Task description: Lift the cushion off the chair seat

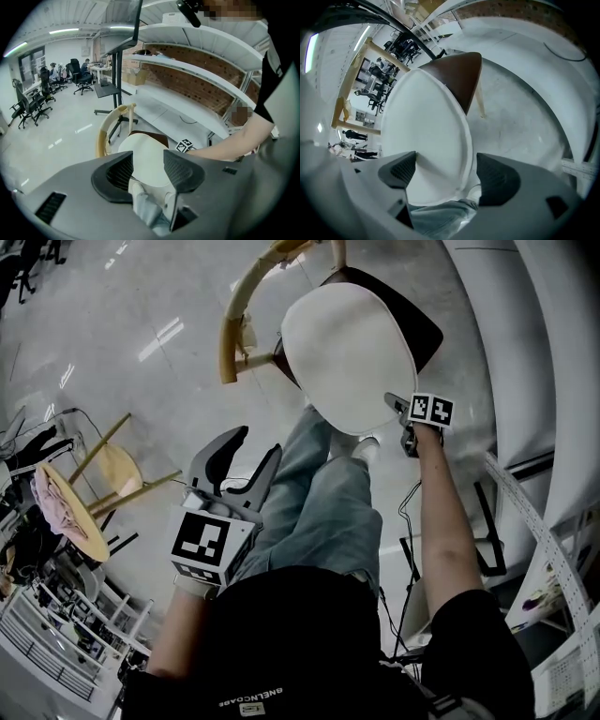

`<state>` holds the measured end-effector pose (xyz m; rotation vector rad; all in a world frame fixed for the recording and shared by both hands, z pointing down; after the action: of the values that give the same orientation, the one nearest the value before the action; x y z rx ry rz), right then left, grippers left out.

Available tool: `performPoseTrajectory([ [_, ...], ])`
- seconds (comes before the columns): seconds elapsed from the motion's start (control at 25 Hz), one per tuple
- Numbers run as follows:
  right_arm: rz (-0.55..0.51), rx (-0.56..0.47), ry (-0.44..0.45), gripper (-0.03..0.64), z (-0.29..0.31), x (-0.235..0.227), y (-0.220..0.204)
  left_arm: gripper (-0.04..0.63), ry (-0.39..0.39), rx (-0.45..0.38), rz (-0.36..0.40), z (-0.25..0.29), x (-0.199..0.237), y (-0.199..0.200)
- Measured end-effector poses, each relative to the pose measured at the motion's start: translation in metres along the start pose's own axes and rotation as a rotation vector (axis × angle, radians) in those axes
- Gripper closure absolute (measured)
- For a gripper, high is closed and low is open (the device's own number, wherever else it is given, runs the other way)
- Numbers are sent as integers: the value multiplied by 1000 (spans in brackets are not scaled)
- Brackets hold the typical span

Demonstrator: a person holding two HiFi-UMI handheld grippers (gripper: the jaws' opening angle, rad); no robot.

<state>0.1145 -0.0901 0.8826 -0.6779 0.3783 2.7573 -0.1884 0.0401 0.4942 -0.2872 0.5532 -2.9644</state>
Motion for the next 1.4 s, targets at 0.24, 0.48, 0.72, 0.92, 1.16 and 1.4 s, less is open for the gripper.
performPoseTrajectory([
  [0.24, 32, 26, 95, 289, 2, -2, 2, 396, 4, 19, -21, 2, -8, -9],
  [0.48, 8, -7, 86, 424, -9, 6, -5, 396, -2, 12, -17, 3, -14, -8],
  [0.72, -74, -28, 72, 545, -19, 28, -9, 396, -13, 7, 7, 0, -18, -1],
  [0.92, -60, -39, 80, 549, -24, 35, -15, 396, -28, -1, 24, -2, -18, 6],
  [1.16, -51, -53, 62, 554, -38, 50, -19, 396, -36, -19, 52, -8, -18, 16],
  [1.4, -67, -73, 55, 555, -60, 73, -27, 396, -62, -67, 67, -15, -21, 32],
])
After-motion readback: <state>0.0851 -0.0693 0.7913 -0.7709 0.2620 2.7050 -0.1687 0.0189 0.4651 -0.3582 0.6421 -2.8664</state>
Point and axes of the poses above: the fingertips, and each gripper's own axes: z forward along the fingers, x to its left, y out of its top, the point moved 8 cm from there along -z, backward along the fingers, and after that the axes turned 15 degrees about x, right-handed, at the moved point
